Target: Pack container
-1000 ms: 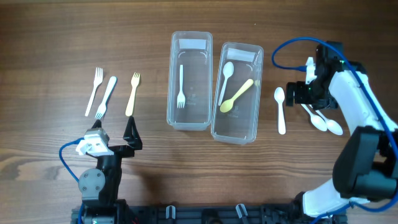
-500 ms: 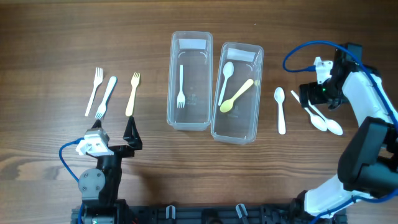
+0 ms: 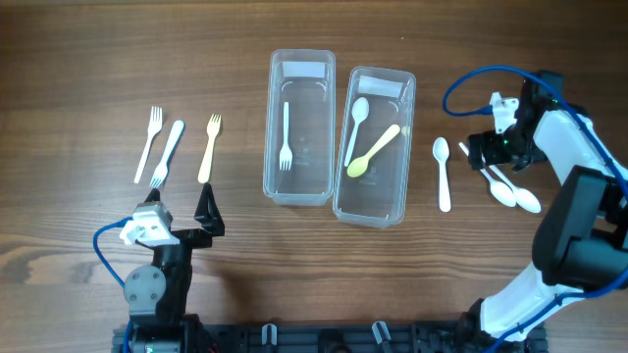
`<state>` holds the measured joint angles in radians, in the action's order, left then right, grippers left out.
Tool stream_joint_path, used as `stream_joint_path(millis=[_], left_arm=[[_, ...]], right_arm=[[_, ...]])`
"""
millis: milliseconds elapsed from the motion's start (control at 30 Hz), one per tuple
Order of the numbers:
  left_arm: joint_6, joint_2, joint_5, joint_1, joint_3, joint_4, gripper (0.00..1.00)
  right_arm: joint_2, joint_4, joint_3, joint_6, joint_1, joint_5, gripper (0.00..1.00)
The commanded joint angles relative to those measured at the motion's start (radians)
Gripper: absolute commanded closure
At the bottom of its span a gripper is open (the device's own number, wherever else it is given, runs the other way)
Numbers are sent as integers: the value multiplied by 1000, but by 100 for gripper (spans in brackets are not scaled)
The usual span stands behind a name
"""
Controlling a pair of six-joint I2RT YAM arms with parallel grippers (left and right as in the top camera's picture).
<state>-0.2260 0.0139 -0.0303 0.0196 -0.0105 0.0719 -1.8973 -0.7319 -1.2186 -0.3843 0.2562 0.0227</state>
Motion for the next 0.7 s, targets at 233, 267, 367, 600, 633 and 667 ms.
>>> stream_joint_path(millis=[233,267,367,600,633,667], left_arm=[[9,-7,2,-1,5,4,0],[9,-7,2,-1,5,4,0],[9,-7,2,-1,5,4,0],[9,-7,2,-1,5,4,0],[9,-7,2,-1,5,4,0],[9,-7,2,-1,5,4,0]], right_arm=[[-44,9,0,26,2,-19,0],[-44,5,0,31,2,-19,0],[-44,6,0,45,2,-19,1],[-44,6,0,45,2,-15,20],[-44,5,0,45,2,-15,22],[-44,5,0,44,2,-15,26]])
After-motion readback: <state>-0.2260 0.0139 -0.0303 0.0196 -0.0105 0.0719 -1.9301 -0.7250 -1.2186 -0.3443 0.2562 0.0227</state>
